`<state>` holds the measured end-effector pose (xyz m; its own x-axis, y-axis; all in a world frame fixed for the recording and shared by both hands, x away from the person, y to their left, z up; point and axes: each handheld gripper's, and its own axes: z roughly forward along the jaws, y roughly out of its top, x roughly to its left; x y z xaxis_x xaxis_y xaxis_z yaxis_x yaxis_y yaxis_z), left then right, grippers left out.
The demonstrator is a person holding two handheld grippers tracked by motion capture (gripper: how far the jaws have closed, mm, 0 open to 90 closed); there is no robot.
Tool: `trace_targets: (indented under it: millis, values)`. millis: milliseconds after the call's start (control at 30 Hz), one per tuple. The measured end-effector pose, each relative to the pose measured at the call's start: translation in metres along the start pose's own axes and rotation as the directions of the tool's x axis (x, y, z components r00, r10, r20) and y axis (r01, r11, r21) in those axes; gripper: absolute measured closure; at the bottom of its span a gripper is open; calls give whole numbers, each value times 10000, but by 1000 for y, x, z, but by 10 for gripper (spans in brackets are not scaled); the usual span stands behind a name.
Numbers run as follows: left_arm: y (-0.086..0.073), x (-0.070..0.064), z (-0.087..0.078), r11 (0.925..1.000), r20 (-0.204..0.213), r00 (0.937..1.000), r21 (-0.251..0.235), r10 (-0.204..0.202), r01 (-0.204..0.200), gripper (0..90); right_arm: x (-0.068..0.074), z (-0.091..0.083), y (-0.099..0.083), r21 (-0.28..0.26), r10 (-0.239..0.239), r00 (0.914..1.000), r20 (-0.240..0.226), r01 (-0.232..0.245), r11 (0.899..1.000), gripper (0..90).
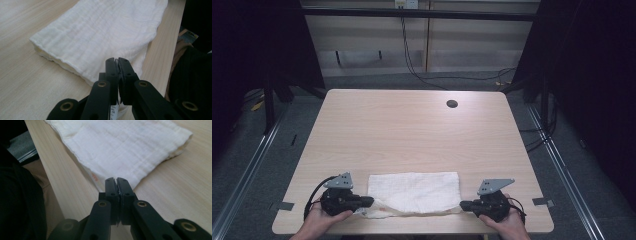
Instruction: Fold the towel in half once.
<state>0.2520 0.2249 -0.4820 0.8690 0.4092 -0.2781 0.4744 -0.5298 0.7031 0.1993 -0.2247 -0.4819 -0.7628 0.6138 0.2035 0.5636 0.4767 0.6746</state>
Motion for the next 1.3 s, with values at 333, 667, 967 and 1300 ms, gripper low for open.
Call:
trace_targets:
  millis: [333,667,967,1300]
  values:
    - [-4,-2,-7,9998,211,9998,-188,-27,31,796,7,-1,-4,-5,-30,9999,-127,30,10000,743]
    - [12,7,-12,9979,-239,9995,-627,-182,167,706,-2,-15,11,-849,293,9981,534,-247,9961,648]
    - [43,47,-7,9951,-1082,9926,-876,-544,450,668,-33,4,51,-863,210,9911,1315,-97,9962,657]
    - [34,68,7,9917,-1443,9842,-925,-1023,895,612,-63,42,60,-608,715,9862,1496,-630,9962,559]
